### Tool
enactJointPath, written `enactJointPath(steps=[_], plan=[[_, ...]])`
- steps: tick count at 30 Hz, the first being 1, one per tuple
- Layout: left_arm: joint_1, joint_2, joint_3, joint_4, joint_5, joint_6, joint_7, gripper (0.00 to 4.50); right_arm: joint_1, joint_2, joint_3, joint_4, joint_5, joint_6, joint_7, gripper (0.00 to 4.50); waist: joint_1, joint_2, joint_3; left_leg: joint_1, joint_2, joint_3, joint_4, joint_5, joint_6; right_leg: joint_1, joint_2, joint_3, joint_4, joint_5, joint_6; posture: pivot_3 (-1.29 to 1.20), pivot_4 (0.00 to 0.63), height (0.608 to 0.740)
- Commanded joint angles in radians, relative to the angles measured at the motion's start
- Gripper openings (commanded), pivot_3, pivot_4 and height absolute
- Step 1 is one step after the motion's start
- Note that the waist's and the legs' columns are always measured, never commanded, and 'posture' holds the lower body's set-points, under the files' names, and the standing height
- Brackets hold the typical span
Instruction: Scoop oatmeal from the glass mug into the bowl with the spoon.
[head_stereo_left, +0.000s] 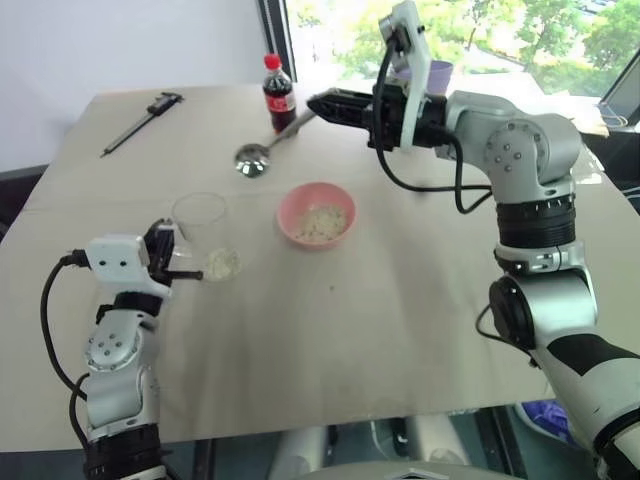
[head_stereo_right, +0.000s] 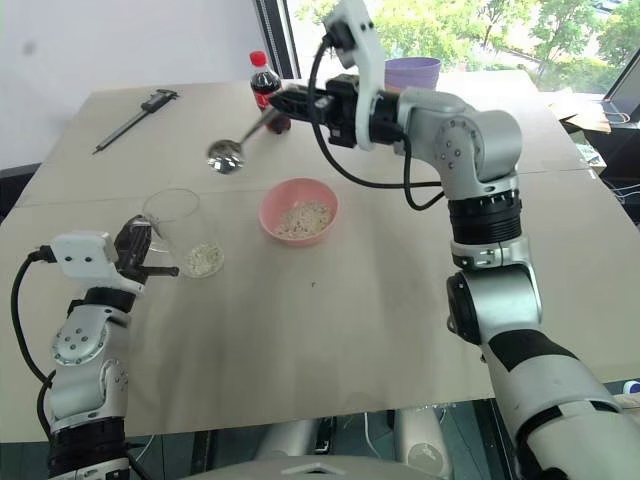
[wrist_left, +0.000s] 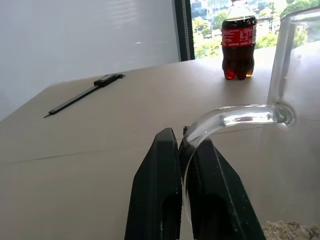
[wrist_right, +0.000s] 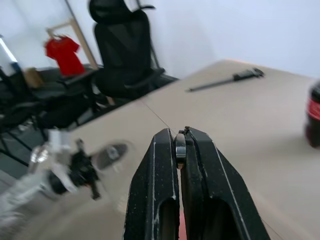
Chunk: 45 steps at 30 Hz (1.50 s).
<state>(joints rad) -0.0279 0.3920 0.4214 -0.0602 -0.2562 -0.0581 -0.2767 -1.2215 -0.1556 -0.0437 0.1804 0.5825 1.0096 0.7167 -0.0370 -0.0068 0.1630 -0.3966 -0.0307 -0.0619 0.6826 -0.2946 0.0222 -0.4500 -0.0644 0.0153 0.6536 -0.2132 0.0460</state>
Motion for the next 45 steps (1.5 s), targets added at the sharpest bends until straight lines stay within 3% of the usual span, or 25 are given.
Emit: enactJointPath(steps=[1,13,18,19,21,24,33,45], plan=[[-0.024,-0.009,-0.007,-0.005,0.008,-0.033,0.014,0.04,0.006,0.037,0.032,-0.061,0.023,0.005,-0.015,0.00,0.000,0.000,0.000,0.000,0.000,0.000,0.000,0.000,0.000,0.000,0.000,0.000,0.000,0.000,0.000,0.00,0.150,0.740],[-0.057,-0.045,-0.036,-0.018,0.019,-0.037,0.042,0.04,0.078,0.092,0.235,-0.052,-0.112,-0.169,0.014,0.00,-0.002,0.000,0.000,0.000,0.000,0.000,0.001,0.000,0.000,0.000,0.001,-0.001,0.002,0.000,0.000,0.00,0.150,0.740],[-0.079,-0.058,-0.044,-0.004,0.030,-0.044,0.059,0.04,0.076,0.113,0.250,-0.045,-0.118,-0.188,0.026,0.00,-0.002,0.000,0.000,0.000,0.000,0.000,0.001,0.000,0.000,0.000,0.001,-0.001,0.002,0.000,0.000,0.00,0.150,0.740],[-0.083,-0.060,-0.046,-0.003,0.031,-0.044,0.061,0.00,0.076,0.118,0.248,-0.043,-0.120,-0.192,0.025,0.72,-0.002,0.000,0.000,0.000,0.000,0.000,0.001,0.000,0.000,0.000,0.001,-0.001,0.002,0.000,0.000,0.00,0.150,0.740],[-0.091,-0.064,-0.047,0.002,0.033,-0.045,0.062,0.00,0.076,0.131,0.237,-0.038,-0.123,-0.204,0.012,1.45,-0.002,0.000,0.000,0.000,0.000,0.000,0.001,0.000,0.000,0.000,0.001,-0.001,0.002,0.000,0.000,0.00,0.150,0.740],[-0.107,-0.063,-0.044,0.025,0.034,-0.053,0.063,0.00,0.069,0.163,0.185,0.000,-0.154,-0.291,-0.067,2.96,-0.003,0.000,0.000,0.000,0.000,0.000,0.001,0.000,0.000,0.000,0.001,-0.001,0.002,0.000,0.000,0.00,0.150,0.740],[-0.184,-0.055,-0.040,0.199,0.035,-0.156,0.051,0.00,0.096,0.127,0.132,0.085,-0.238,-0.450,-0.139,2.96,-0.002,-0.001,0.000,0.000,-0.001,-0.001,0.001,0.001,-0.001,0.000,0.002,-0.002,0.003,0.000,0.000,0.00,0.150,0.740],[-0.297,-0.079,-0.091,0.379,0.068,-0.276,0.049,0.00,0.162,0.109,0.094,0.046,-0.229,-0.405,-0.184,2.96,-0.004,-0.001,0.000,0.000,-0.002,0.000,0.002,0.001,-0.001,0.000,0.002,-0.001,0.004,0.000,0.000,0.00,0.150,0.740]])
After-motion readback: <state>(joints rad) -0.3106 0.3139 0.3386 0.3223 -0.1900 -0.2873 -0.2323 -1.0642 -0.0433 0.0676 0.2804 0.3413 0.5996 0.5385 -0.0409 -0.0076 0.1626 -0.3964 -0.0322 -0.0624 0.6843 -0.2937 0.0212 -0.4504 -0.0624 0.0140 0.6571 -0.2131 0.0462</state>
